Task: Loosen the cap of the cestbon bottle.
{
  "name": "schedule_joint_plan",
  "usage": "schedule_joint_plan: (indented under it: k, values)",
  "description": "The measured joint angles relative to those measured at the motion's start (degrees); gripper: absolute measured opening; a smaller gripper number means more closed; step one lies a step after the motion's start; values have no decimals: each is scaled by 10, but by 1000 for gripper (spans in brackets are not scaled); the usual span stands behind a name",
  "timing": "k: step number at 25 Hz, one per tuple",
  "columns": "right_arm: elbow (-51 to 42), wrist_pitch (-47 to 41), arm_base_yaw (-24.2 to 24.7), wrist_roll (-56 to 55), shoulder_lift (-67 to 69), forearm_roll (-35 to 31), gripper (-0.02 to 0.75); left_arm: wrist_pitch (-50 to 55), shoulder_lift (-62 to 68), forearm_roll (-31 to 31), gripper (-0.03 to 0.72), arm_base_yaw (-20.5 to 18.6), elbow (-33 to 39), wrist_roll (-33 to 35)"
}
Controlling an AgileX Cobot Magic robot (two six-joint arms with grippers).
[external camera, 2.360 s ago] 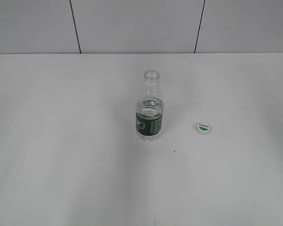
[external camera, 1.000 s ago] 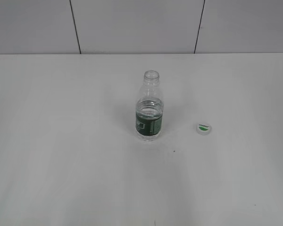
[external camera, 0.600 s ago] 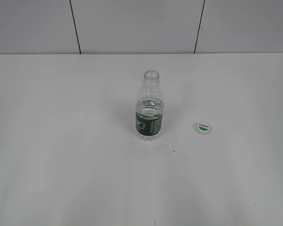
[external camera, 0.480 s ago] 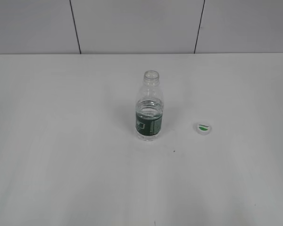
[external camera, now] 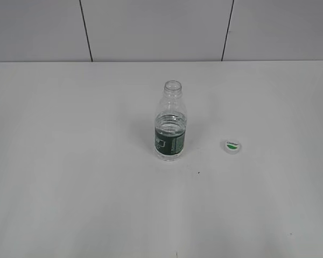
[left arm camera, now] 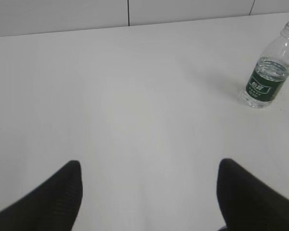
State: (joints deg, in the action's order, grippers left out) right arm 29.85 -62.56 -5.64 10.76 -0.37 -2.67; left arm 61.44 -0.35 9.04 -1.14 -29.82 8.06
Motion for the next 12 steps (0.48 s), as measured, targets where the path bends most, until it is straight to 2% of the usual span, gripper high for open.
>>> schedule_joint_plan:
  k: [12]
  values:
    - [0, -1, 0, -3, 0, -2, 588, 0, 0, 0, 496, 0, 0, 0]
